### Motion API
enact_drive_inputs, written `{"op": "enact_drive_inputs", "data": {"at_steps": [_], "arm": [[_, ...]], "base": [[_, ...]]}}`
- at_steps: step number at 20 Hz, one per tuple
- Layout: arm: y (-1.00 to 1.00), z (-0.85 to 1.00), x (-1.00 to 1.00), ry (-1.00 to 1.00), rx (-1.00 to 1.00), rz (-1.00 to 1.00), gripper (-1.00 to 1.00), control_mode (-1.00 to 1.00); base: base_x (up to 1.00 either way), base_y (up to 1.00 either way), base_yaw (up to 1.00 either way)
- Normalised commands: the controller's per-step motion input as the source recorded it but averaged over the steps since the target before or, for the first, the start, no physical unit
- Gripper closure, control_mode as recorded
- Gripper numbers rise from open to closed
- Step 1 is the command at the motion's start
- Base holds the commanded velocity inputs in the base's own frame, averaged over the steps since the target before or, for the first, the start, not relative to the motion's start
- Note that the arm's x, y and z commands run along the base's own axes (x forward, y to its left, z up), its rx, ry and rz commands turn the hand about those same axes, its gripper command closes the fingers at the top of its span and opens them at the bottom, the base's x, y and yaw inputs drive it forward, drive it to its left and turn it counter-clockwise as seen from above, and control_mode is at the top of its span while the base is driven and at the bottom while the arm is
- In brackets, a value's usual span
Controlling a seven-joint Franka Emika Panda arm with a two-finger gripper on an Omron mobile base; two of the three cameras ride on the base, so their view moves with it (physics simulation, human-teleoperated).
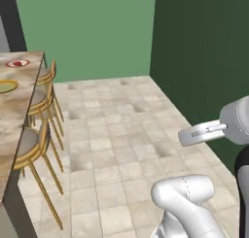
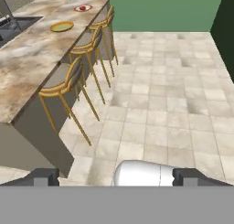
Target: Transport the steak and tomato to the fridge. Place the steak on the rack containing meat and place the tomato on the rack containing the vegetable, ensuring meats and vegetables are on different racks.
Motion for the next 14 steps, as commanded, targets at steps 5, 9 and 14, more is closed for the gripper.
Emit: {"op": "enact_drive_inputs", "data": {"at_steps": [5, 9, 14], "arm": [[0.00, 0.00, 0.00, 0.00, 0.00, 0.00, -1.00, 1.00], [0.00, 0.00, 0.00, 0.00, 0.00, 0.00, -1.00, 1.00], [0.00, 0.00, 0.00, 0.00, 0.00, 0.00, -1.00, 1.00]], "base": [[1.00, -0.86, 0.46], [1.00, -0.82, 0.46], [1.00, -0.82, 0.46]]}}
